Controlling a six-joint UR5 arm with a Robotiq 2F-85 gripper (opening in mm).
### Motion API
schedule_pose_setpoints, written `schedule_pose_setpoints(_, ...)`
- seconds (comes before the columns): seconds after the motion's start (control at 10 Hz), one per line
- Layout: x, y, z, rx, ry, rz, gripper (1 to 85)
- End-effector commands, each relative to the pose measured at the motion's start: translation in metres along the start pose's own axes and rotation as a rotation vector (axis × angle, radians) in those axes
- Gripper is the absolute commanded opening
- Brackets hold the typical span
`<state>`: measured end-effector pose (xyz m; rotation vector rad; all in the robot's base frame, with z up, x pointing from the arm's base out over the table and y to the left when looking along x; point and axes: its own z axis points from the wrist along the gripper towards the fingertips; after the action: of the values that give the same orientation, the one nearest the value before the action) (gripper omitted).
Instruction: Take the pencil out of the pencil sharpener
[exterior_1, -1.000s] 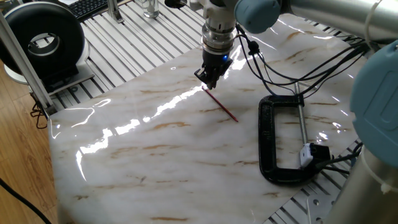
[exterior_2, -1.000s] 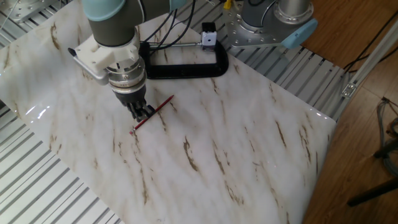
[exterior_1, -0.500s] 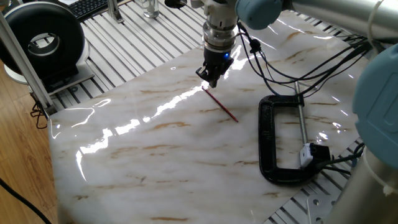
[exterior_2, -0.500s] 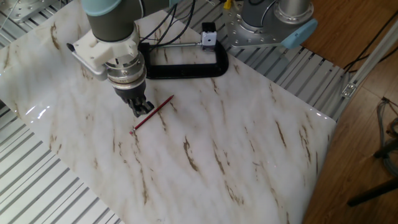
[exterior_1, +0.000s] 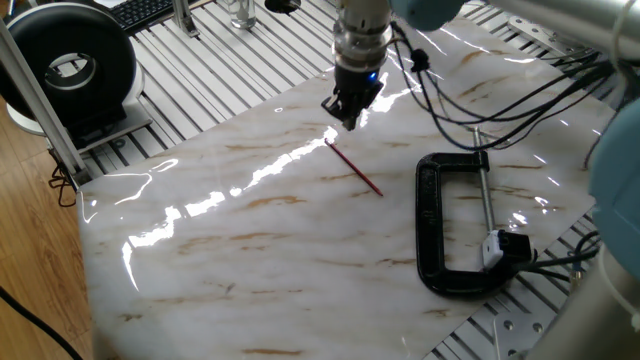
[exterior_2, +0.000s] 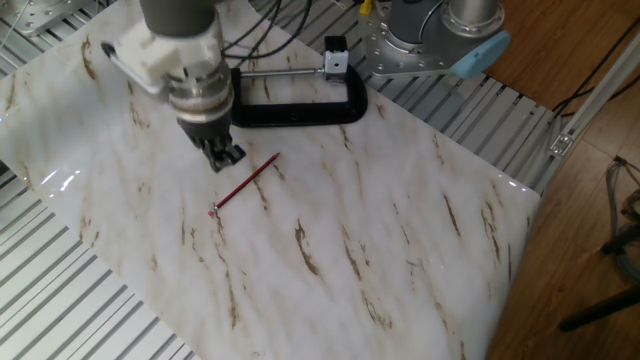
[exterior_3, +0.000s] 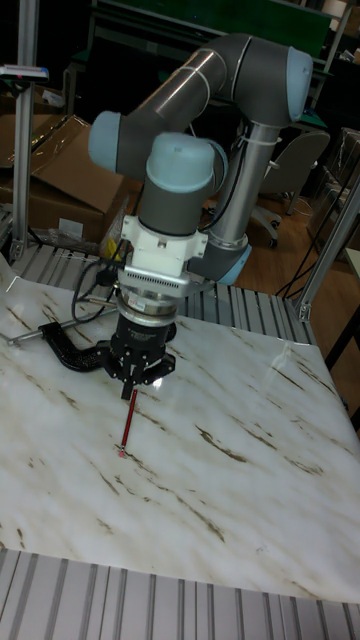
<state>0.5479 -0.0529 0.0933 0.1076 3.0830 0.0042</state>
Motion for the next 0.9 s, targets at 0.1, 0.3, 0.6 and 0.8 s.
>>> schedule_pose_setpoints(0.1,0.016,-0.024,-0.023,0.029,0.020,0.031,1.0)
schedule_pose_setpoints(0.3,0.022,-0.039,-0.014,0.034,0.020,0.017,1.0)
schedule_pose_setpoints(0.6,0.023,-0.038,-0.007,0.026,0.029,-0.001,1.0)
schedule_pose_setpoints(0.8,0.022,-0.040,-0.006,0.040,0.029,-0.009,1.0)
